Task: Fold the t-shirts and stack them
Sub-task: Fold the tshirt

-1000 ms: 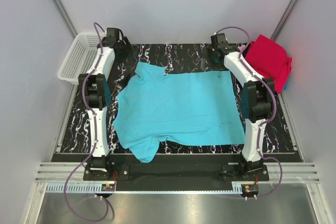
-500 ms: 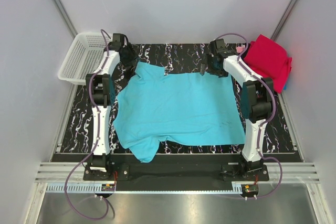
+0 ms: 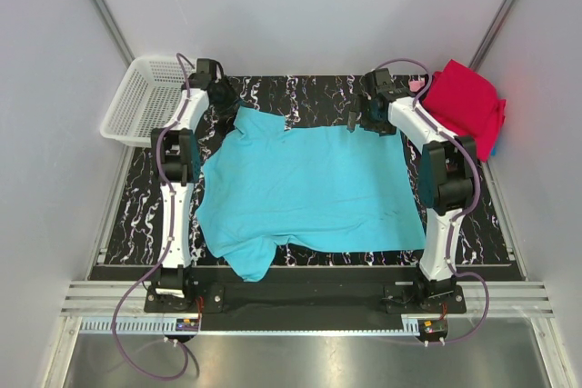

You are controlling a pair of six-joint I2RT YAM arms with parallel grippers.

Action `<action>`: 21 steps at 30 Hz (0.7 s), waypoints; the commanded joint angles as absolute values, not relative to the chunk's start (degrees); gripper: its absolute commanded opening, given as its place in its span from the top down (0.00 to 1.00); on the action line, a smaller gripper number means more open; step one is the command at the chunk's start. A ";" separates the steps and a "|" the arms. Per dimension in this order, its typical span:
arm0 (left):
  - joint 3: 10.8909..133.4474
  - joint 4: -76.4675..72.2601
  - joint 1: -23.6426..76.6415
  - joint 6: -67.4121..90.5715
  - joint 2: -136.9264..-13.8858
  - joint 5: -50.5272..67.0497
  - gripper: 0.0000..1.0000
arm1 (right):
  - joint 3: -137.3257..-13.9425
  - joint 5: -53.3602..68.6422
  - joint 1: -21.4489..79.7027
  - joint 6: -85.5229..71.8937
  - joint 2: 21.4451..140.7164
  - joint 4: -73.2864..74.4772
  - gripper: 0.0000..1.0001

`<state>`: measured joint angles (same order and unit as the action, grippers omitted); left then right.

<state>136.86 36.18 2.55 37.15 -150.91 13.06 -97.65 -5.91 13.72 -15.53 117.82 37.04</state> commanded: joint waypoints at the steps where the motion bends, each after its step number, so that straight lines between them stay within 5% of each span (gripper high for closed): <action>1: 138.52 36.04 3.25 36.83 -152.75 16.35 0.50 | -97.12 -6.33 13.54 -16.17 113.82 35.33 0.01; 6: 137.20 36.12 3.86 35.33 -151.70 14.95 0.51 | -96.77 -6.33 13.54 -16.35 113.38 35.42 0.02; 21: 134.30 39.90 6.50 31.55 -149.15 2.20 0.75 | -96.15 -6.24 13.54 -16.79 111.27 35.33 0.02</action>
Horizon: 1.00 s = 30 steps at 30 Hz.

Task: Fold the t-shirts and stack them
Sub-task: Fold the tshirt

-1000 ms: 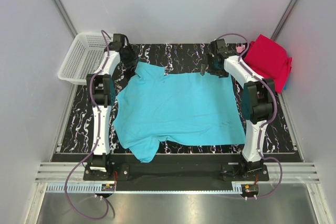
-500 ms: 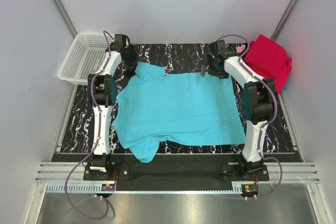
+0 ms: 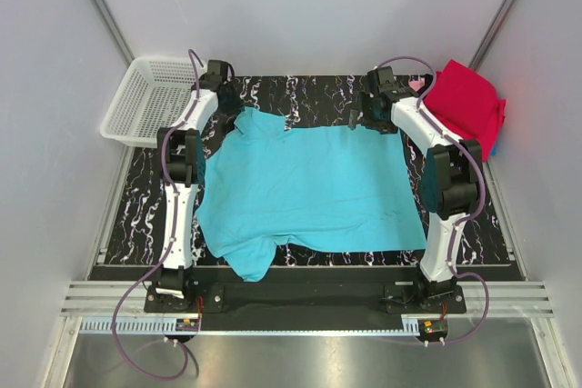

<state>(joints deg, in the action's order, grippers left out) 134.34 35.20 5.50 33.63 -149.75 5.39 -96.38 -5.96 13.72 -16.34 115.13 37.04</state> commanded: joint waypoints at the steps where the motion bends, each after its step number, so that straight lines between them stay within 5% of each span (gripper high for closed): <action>1: 134.30 40.16 6.59 31.20 -149.32 1.76 0.77 | -96.15 -6.15 13.62 -16.79 111.27 35.33 0.02; 9: 134.47 41.66 6.59 29.97 -149.68 0.18 1.00 | -95.63 -6.15 13.62 -17.23 111.36 35.42 0.02; 30: 125.78 38.94 7.74 27.15 -135.62 2.38 1.00 | -99.48 -5.99 6.52 -23.11 119.16 37.88 0.08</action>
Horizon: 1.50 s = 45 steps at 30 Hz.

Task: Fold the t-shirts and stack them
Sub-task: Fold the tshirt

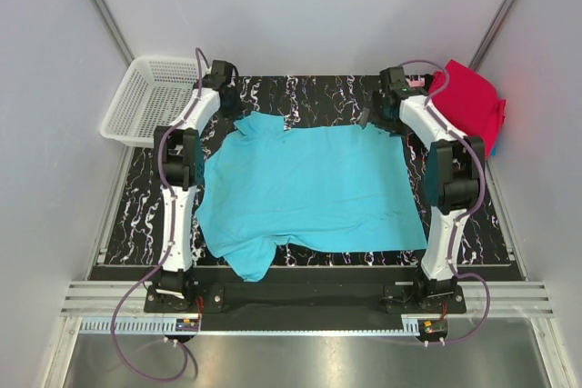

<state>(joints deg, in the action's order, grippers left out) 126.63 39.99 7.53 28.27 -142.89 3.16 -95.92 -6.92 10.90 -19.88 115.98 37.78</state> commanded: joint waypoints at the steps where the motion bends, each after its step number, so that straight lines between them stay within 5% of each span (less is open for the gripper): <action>1: 125.42 38.67 7.82 27.68 -135.27 3.24 1.00 | -102.10 -3.80 4.50 -23.29 120.14 38.05 0.07; 18: 122.96 37.35 8.00 26.89 -129.29 8.52 1.00 | -132.08 -5.71 0.79 -18.02 142.11 53.26 0.12; 24: 120.24 36.74 8.26 26.72 -127.44 9.23 1.00 | -145.78 -7.73 0.44 -17.40 150.99 61.43 0.25; 34: 119.45 36.39 8.53 27.07 -126.56 10.28 1.00 | -147.13 -7.65 0.35 -16.96 153.02 61.79 0.35; 39: 118.48 36.30 8.53 26.89 -125.95 9.84 1.00 | -145.90 -5.45 0.35 -16.96 152.84 61.79 0.59; 43: 118.21 36.30 8.61 26.98 -125.60 10.02 1.00 | -145.46 -5.89 0.35 -16.96 152.67 61.79 0.92; 45: 118.13 36.30 8.61 26.98 -125.42 10.02 1.00 | -145.37 -6.41 0.35 -16.96 152.49 61.79 1.00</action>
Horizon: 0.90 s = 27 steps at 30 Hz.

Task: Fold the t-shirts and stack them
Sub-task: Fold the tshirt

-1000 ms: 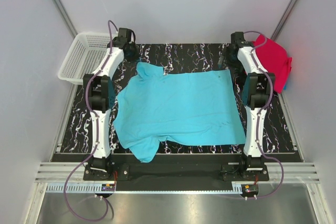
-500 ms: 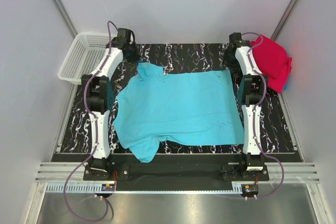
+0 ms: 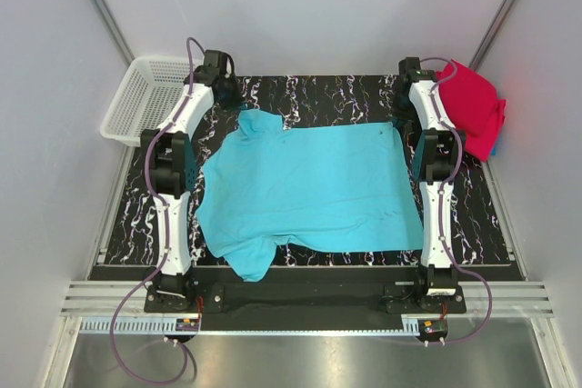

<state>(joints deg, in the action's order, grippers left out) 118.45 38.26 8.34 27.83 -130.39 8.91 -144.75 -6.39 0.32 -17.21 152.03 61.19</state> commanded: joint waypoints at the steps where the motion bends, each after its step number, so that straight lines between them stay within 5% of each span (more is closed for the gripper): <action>1: 117.95 36.30 8.61 27.07 -125.25 10.02 1.00 | -145.37 -6.50 0.35 -16.96 152.32 61.79 1.00; 27: 106.62 36.39 9.40 26.72 -109.78 9.67 1.00 | -122.61 -8.70 1.23 -17.23 128.15 58.10 1.00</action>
